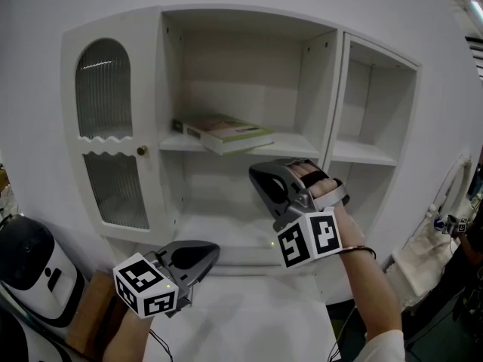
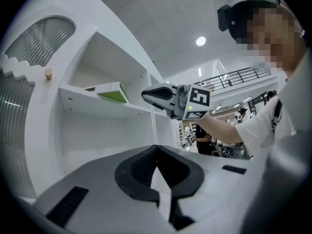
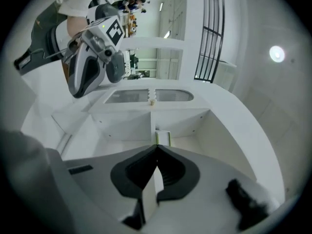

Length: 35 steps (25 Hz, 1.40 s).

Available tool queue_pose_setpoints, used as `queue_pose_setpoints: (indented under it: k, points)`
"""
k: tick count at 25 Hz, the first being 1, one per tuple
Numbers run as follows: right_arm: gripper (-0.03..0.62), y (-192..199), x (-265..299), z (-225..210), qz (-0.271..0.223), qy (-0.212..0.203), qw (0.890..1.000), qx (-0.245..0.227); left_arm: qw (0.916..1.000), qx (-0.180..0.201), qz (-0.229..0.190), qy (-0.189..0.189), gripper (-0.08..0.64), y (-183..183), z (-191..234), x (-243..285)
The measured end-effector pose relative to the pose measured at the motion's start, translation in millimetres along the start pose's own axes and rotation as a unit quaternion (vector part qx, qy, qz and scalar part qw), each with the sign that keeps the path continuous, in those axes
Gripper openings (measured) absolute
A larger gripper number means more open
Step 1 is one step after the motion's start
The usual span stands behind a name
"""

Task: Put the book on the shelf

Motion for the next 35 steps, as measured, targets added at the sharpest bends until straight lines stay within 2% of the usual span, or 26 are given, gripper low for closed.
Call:
queue_pose_setpoints:
  k: [4, 8, 13, 17, 21, 24, 27, 29, 31, 33, 35]
  points:
    - [0.014, 4, -16, 0, -0.045, -0.006, 0.993, 0.113, 1.0, -0.001, -0.002, -0.001, 0.008, 1, -3, 1]
    - [0.014, 9, -34, 8, -0.084, -0.026, 0.97, 0.225, 1.0, -0.001, -0.001, 0.001, 0.008, 2, -5, 2]
    - [0.014, 13, -52, 27, -0.133, -0.034, 0.931, 0.339, 0.9999, -0.008, 0.002, 0.006, 0.008, 9, -9, 6]
    - [0.014, 16, -66, 53, -0.121, -0.039, 0.905, 0.407, 0.9999, -0.013, -0.002, 0.008, 0.009, 16, -12, 11]
    - [0.014, 21, -79, 92, -0.118, -0.059, 0.857, 0.498, 1.0, -0.007, -0.003, -0.004, 0.008, 24, -20, 12]
    - [0.014, 21, -87, 129, -0.109, -0.062, 0.84, 0.528, 0.9999, -0.009, -0.003, -0.011, 0.008, 36, -27, 10]
    - [0.014, 21, -96, 166, -0.114, -0.06, 0.814, 0.566, 0.9994, -0.031, -0.013, -0.003, 0.008, 52, -34, 6]
    - [0.014, 19, -101, 191, -0.125, -0.067, 0.802, 0.58, 0.9987, -0.046, -0.023, -0.004, 0.008, 65, -37, 3]
    - [0.014, 15, -107, 213, -0.125, -0.073, 0.797, 0.586, 0.9986, -0.044, -0.024, -0.014, 0.008, 78, -42, -1]
    - [0.014, 10, -112, 232, -0.121, -0.078, 0.795, 0.59, 0.9993, -0.019, -0.009, -0.03, 0.008, 92, -50, -4]
    - [0.014, 5, -116, 247, -0.119, -0.086, 0.797, 0.586, 0.9988, 0.008, 0.012, -0.046, 0.008, 107, -58, -5]
Point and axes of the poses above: the fingertips, and each gripper's own axes: x forward along the fingers, z to its left, y out of its underside, the point moved 9 cm from there along -x, backward along the fingers, and after that the axes turned 4 degrees about -y, right-handed, at the moved point
